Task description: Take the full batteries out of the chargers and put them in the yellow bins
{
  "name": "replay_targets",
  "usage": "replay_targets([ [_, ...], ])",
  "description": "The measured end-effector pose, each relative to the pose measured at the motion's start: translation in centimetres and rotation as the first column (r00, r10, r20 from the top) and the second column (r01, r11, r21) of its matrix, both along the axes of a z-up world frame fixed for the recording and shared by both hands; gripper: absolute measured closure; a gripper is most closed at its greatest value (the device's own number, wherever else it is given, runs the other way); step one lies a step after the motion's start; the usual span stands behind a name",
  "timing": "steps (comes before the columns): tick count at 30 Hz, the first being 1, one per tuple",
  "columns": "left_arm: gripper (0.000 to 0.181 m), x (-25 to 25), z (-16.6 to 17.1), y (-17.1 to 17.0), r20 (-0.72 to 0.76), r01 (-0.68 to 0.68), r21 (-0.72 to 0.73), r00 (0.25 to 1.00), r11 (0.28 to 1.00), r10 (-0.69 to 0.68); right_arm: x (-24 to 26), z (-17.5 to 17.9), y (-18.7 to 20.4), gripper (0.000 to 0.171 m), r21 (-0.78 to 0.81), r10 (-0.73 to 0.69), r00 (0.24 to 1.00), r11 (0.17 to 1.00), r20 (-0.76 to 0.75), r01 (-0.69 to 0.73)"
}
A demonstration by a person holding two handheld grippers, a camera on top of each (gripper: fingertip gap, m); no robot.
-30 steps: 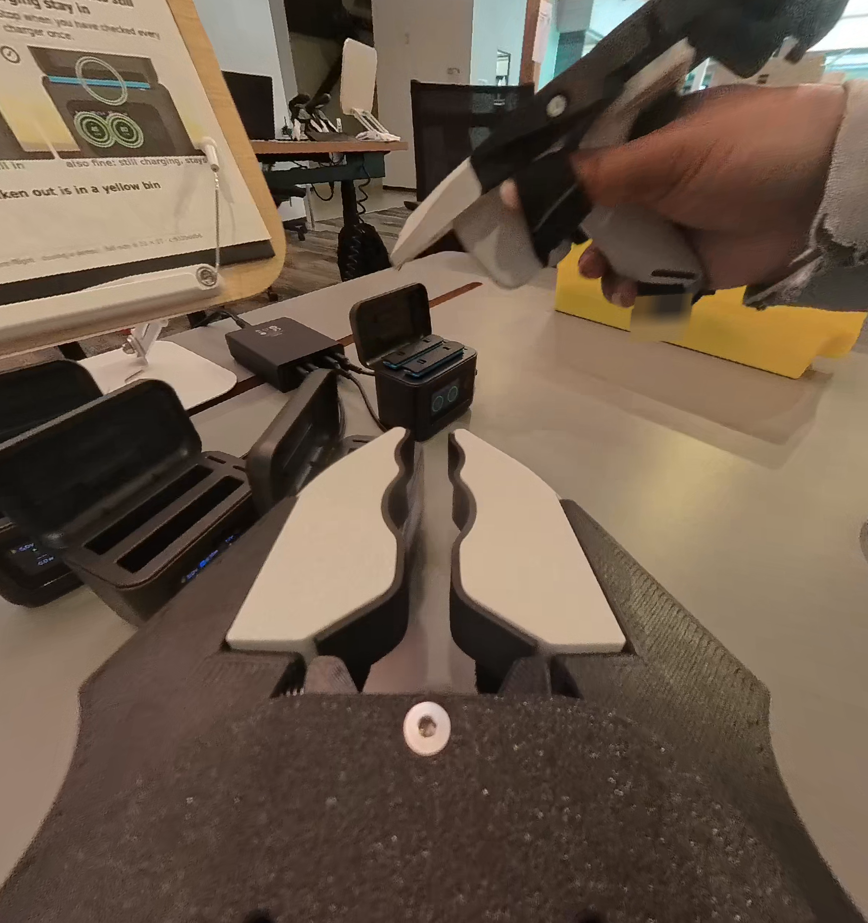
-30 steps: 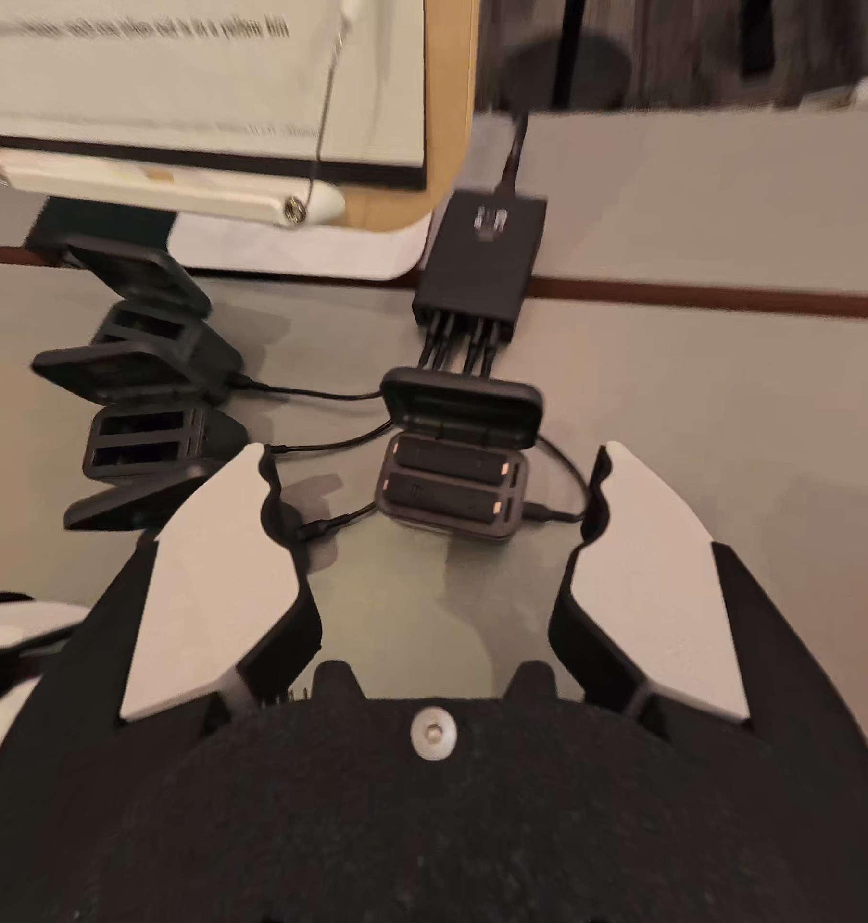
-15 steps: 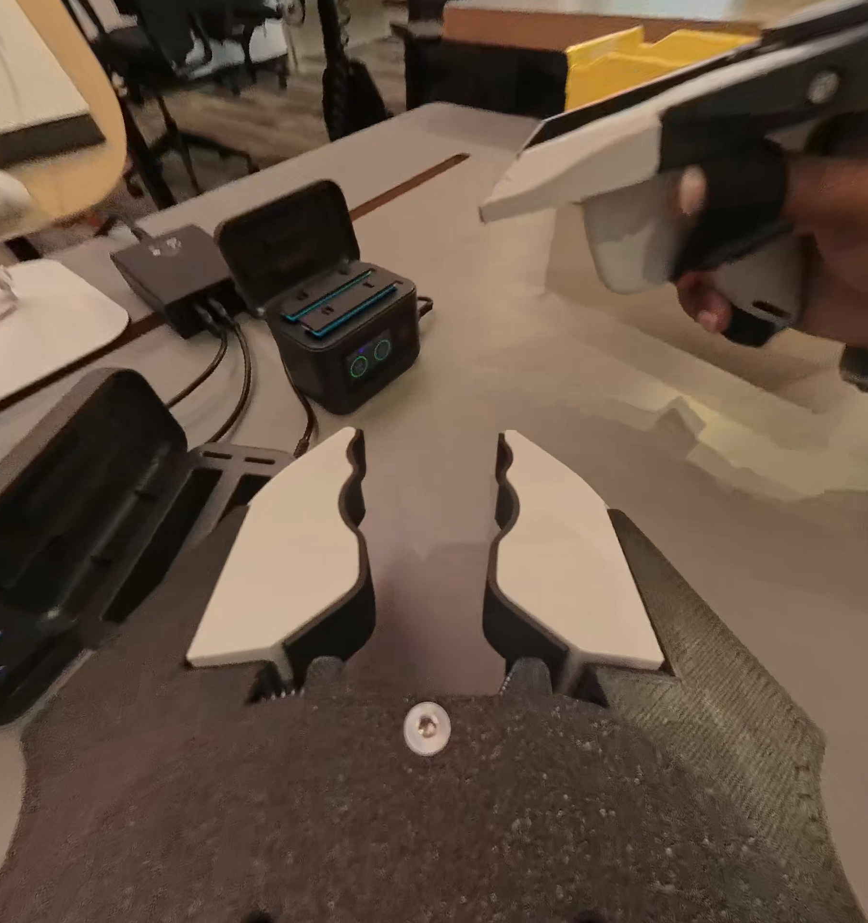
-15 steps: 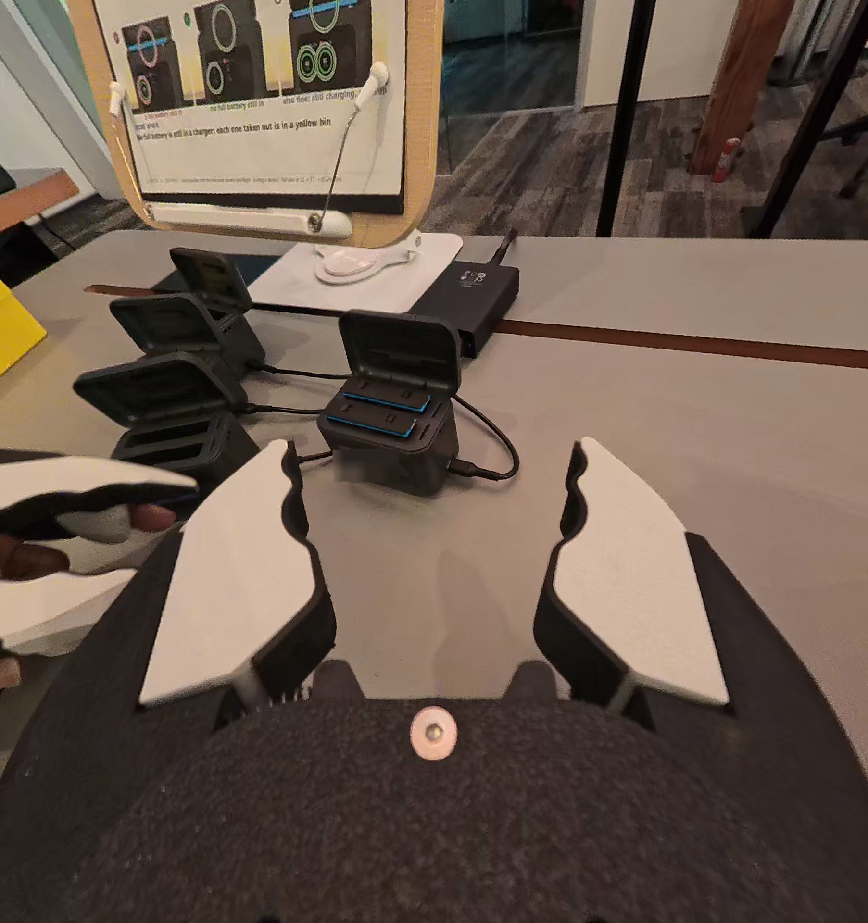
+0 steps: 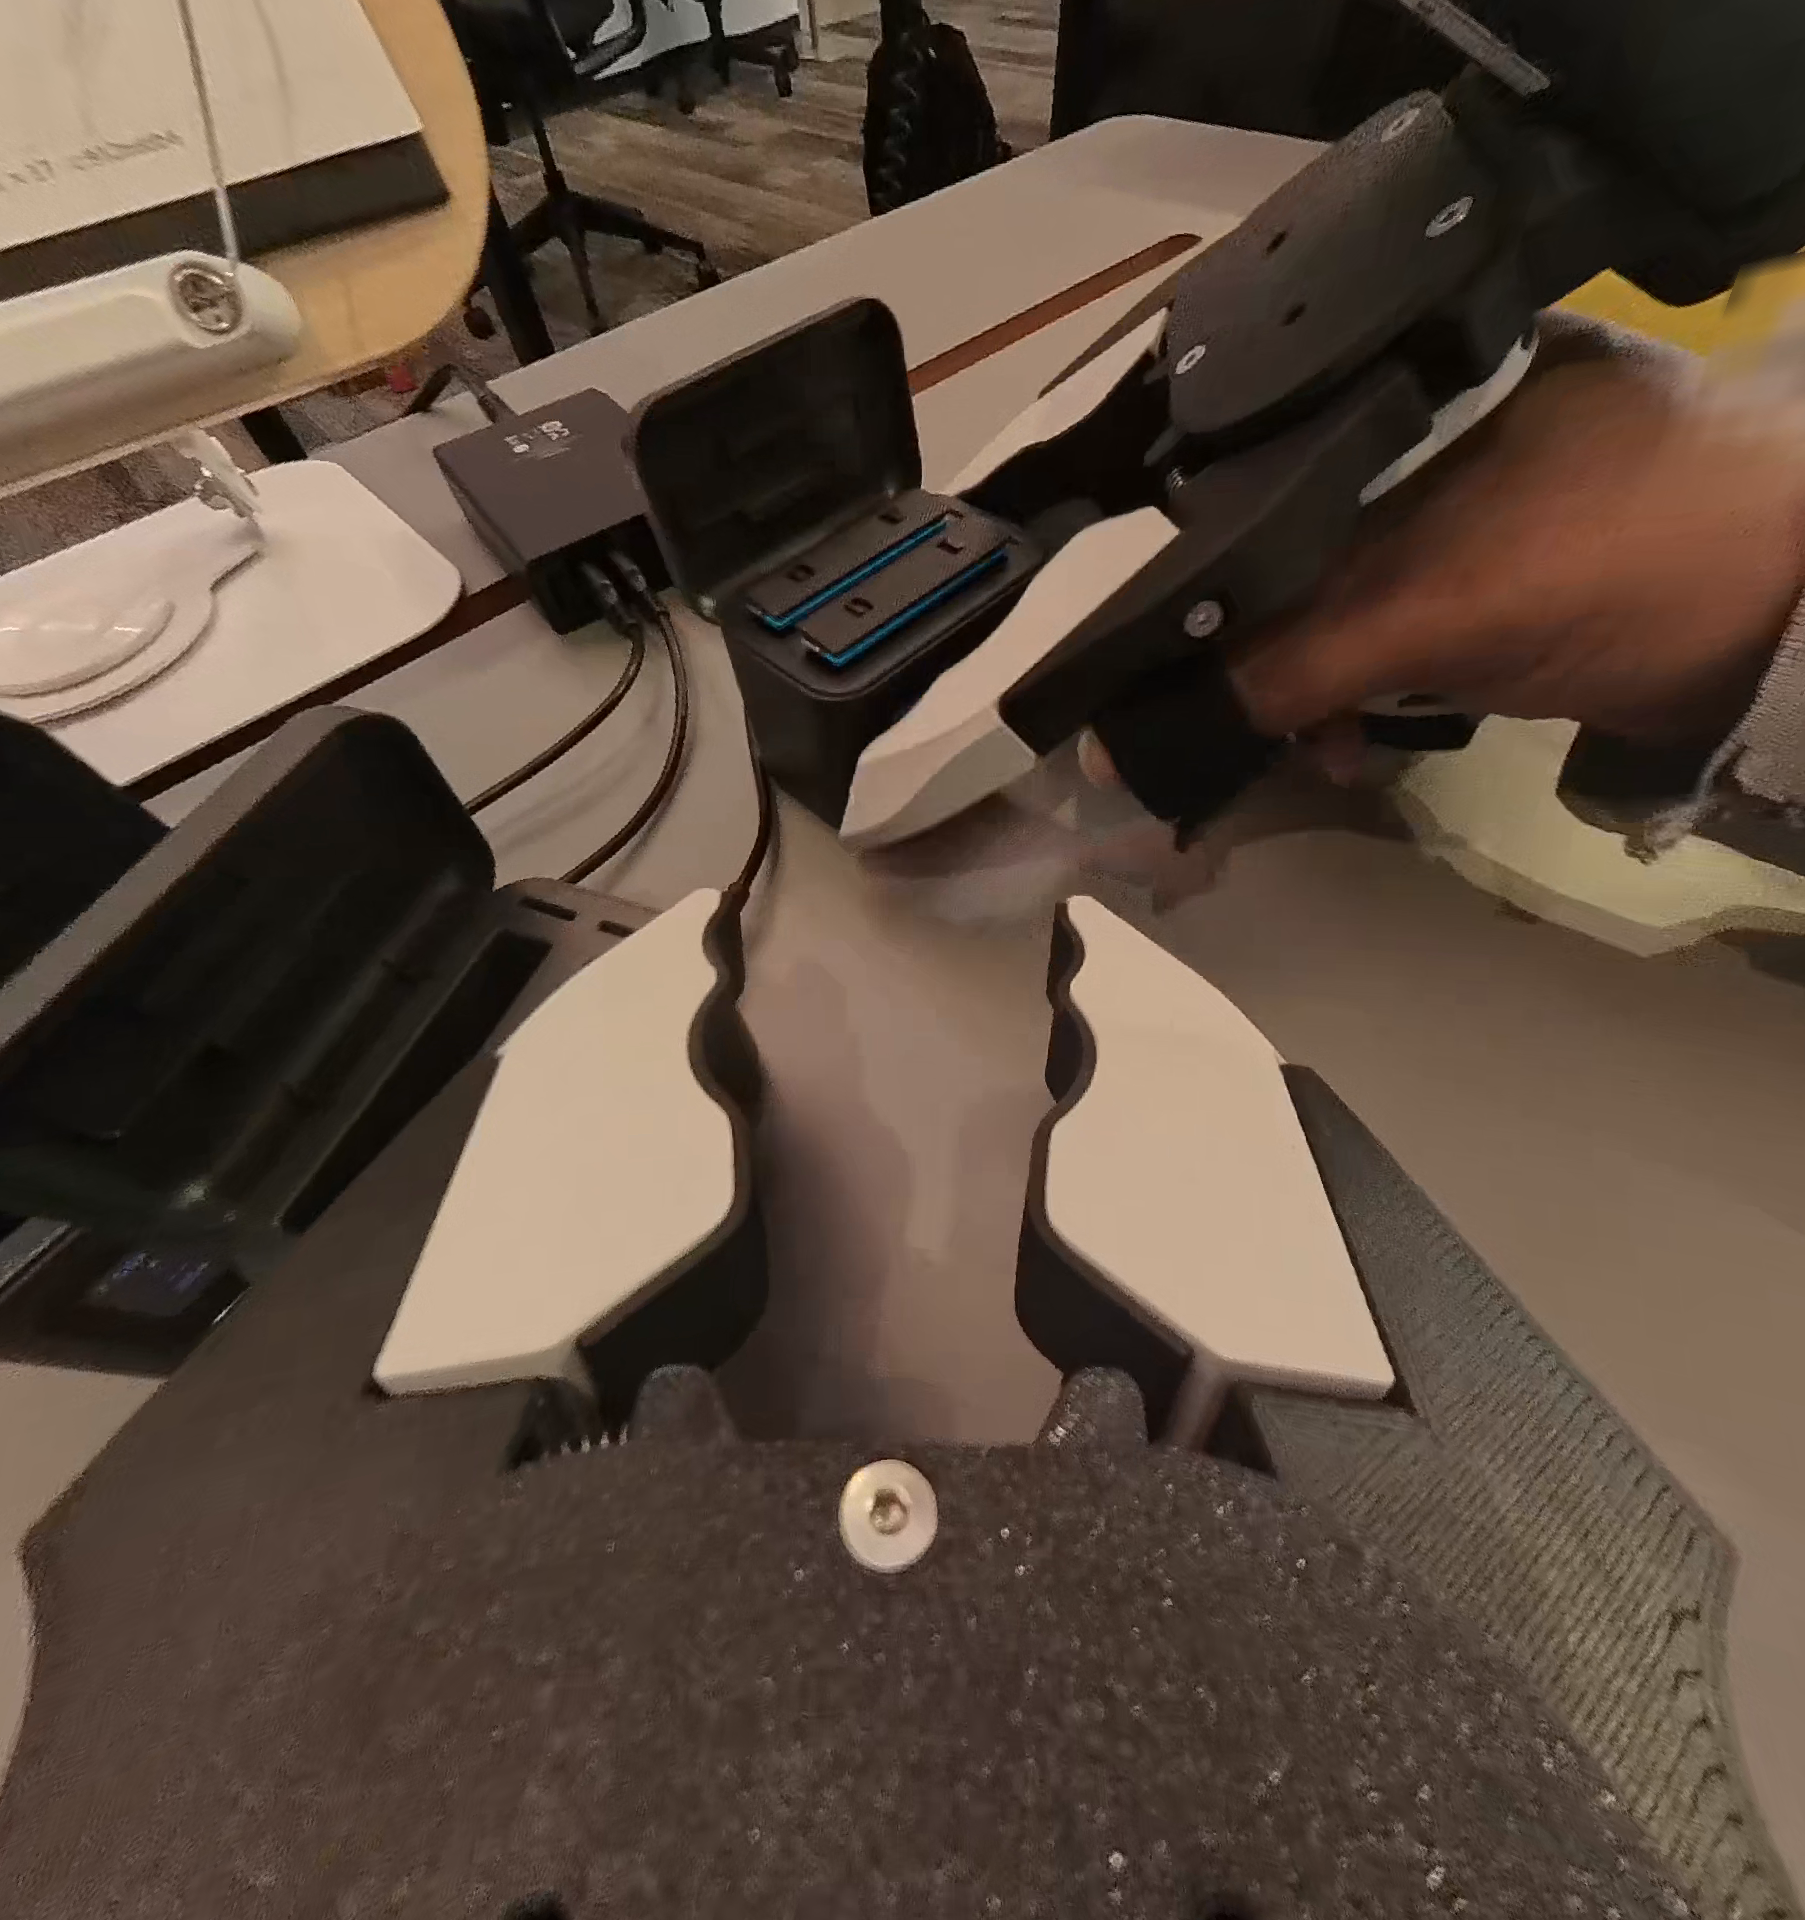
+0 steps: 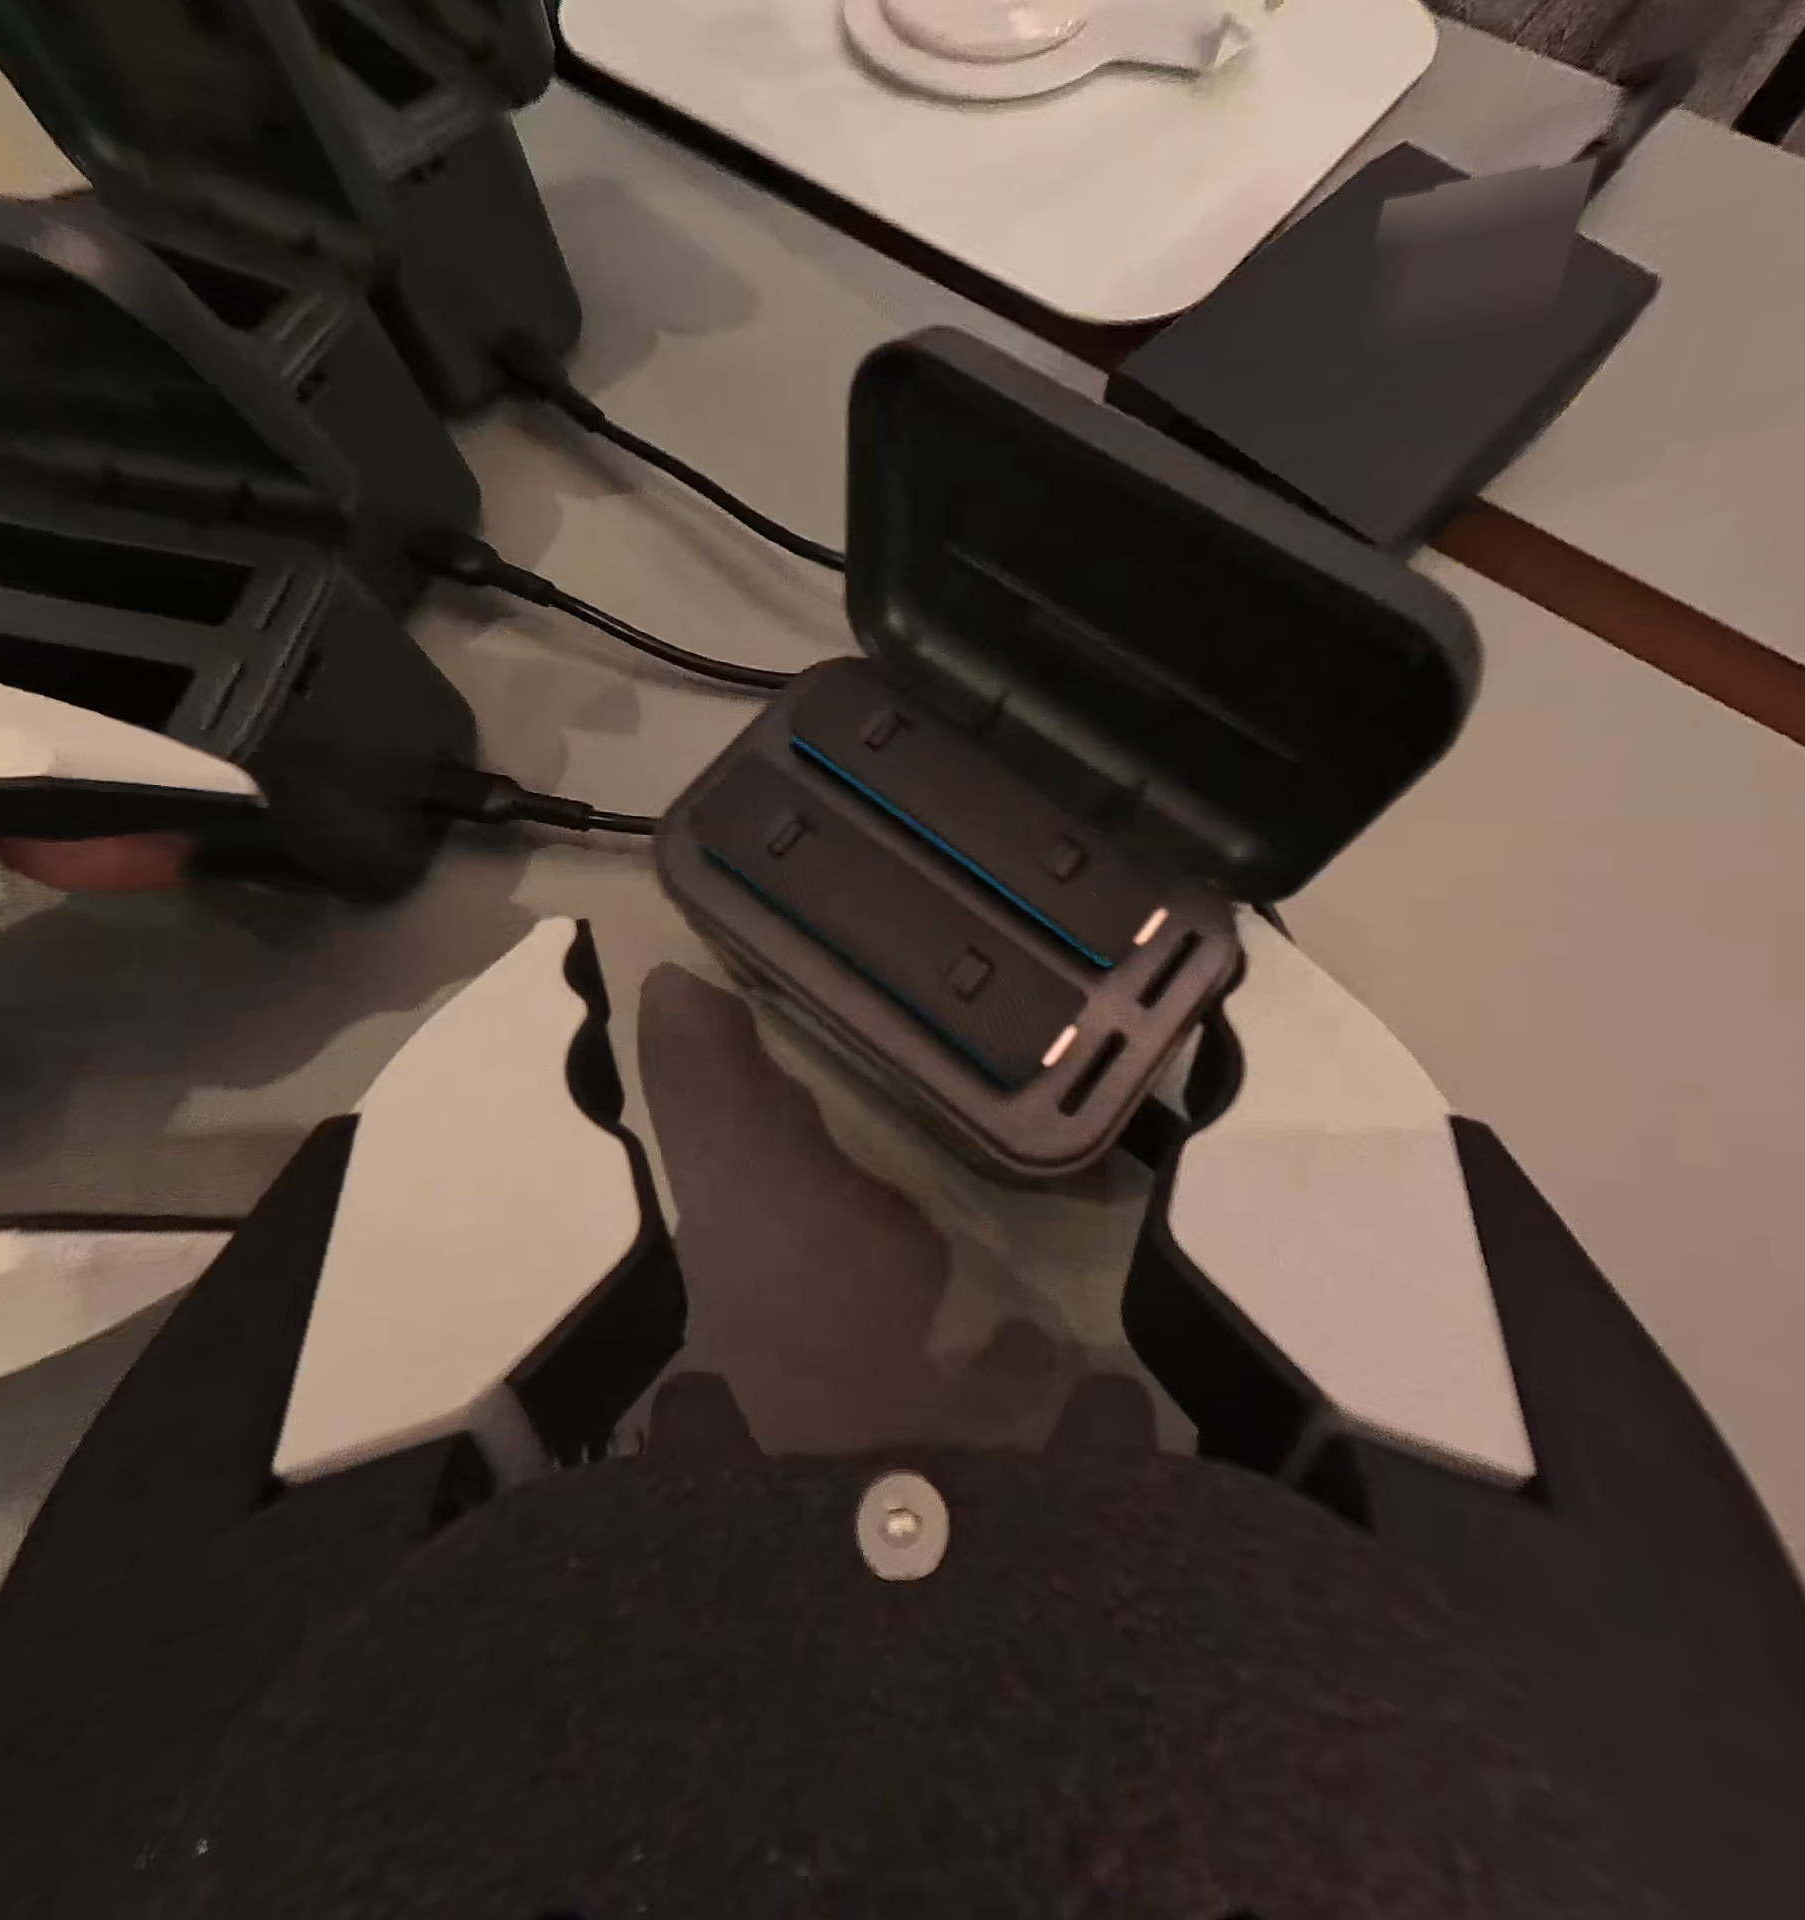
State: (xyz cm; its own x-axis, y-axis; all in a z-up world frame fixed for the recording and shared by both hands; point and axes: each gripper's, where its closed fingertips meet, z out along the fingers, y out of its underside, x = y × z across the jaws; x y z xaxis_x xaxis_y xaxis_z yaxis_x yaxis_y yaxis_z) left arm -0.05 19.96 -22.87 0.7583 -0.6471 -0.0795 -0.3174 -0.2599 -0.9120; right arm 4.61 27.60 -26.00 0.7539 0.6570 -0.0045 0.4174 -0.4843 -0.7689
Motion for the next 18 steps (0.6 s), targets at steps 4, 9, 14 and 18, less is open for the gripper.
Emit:
replay_targets([
  [4, 0.123, -1.0, -0.4, 0.2, -0.025, -0.026, -0.007, 0.999, 1.0, 0.026, -1.5, -0.1, -0.1, 0.095, -0.007, 0.094, 0.995, 0.996, -0.015, -0.094],
  [9, 0.126, -2.8, -0.9, 0.5, -0.045, -0.075, -0.037, 0.996, 0.996, 0.073, -4.1, -0.1, -1.0, 0.097, 0.0, 0.191, 0.982, 0.982, -0.017, -0.191],
  [14, 0.128, -5.2, -1.4, 0.8, -0.092, -0.126, -0.045, 0.988, 0.991, 0.122, -7.6, -0.1, -2.8, 0.097, -0.007, 0.316, 0.948, 0.949, -0.019, -0.317],
  [18, 0.118, -7.3, -2.3, 0.9, -0.154, -0.136, -0.07, 0.98, 0.988, 0.124, -9.0, -0.1, -3.7, 0.098, -0.011, 0.374, 0.927, 0.927, -0.029, -0.374],
])
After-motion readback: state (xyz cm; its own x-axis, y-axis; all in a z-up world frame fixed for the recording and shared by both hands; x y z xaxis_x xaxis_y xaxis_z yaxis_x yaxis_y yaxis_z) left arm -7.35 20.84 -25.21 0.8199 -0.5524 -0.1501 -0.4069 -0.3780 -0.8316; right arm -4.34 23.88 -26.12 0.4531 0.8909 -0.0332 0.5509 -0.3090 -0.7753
